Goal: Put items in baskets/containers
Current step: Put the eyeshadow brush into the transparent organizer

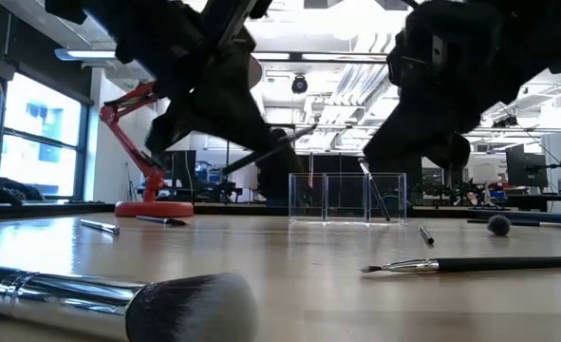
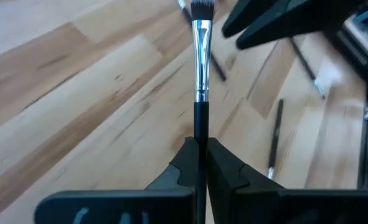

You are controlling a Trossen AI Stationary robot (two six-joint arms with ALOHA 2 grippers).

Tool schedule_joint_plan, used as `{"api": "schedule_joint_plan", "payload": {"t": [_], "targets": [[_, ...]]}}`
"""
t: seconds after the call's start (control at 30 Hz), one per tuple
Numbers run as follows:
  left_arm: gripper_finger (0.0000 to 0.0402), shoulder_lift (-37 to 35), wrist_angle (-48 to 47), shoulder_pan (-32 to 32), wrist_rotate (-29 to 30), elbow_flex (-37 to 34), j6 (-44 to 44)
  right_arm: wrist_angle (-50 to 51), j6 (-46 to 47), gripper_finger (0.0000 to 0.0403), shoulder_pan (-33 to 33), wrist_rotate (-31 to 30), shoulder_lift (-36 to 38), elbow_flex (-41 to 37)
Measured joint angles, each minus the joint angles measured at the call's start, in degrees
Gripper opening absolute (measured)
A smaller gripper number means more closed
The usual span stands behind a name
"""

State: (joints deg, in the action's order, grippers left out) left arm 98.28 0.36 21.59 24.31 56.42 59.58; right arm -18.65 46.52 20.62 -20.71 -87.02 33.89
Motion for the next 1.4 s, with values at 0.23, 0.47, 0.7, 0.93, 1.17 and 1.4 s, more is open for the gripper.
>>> {"api": "schedule_joint_plan", "payload": {"t": [0.23,0.47,0.7,0.93,1.17,1.4], "targets": [[0.0003,0.0,2.9,-1.2,1.4,0.0,1.5,-8.1,3.5,0.0065,-1.6,1.4,0.0,0.0],[0.0004,0.0,7.2,-2.6,2.2,0.0,2.4,-11.3,9.0,0.0065,-3.2,1.7,0.0,0.0],[0.0005,0.0,7.9,-3.7,3.3,0.0,4.3,-12.9,14.0,0.0065,-4.4,1.8,0.0,0.0],[0.0005,0.0,9.4,-4.0,3.9,0.0,5.4,-15.8,15.5,0.0065,-6.3,2.4,0.0,0.0],[0.0005,0.0,10.7,-4.1,5.5,0.0,6.0,-16.8,15.6,0.0065,-8.1,3.3,0.0,0.0],[0.0005,0.1,12.7,-4.1,5.6,0.0,6.0,-16.8,15.6,0.0065,-9.5,3.3,0.0,0.0]]}}
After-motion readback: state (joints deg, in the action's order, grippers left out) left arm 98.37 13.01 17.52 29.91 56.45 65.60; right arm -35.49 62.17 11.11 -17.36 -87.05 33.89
